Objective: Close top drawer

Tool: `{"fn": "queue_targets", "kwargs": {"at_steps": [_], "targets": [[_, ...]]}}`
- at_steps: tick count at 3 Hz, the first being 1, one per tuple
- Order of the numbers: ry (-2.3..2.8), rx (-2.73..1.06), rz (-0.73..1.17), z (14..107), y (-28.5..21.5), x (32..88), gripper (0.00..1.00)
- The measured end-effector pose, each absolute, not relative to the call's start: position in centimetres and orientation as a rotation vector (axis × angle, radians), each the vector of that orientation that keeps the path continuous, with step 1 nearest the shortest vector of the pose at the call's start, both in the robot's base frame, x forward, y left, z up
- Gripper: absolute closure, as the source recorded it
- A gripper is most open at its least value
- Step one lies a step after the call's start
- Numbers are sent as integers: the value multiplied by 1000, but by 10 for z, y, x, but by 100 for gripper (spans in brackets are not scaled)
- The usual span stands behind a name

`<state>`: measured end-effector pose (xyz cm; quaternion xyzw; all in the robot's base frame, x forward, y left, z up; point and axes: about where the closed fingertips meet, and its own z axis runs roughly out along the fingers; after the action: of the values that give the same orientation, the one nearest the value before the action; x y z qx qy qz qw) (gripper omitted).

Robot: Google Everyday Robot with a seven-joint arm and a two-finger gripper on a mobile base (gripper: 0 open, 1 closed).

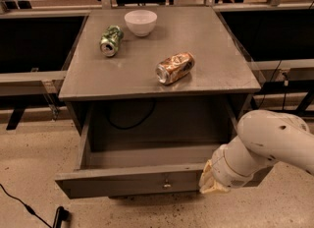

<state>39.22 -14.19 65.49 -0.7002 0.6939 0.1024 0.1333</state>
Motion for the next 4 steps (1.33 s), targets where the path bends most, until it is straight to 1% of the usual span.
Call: {"fn": "queue_targets", "kwargs": {"at_steps": [1, 2, 4], "targets": [[2013, -2030, 298, 655, -142, 392, 5], [2013, -2030, 298, 655, -142, 392, 0], [2034, -2092, 306, 654, -137, 389, 0]]}}
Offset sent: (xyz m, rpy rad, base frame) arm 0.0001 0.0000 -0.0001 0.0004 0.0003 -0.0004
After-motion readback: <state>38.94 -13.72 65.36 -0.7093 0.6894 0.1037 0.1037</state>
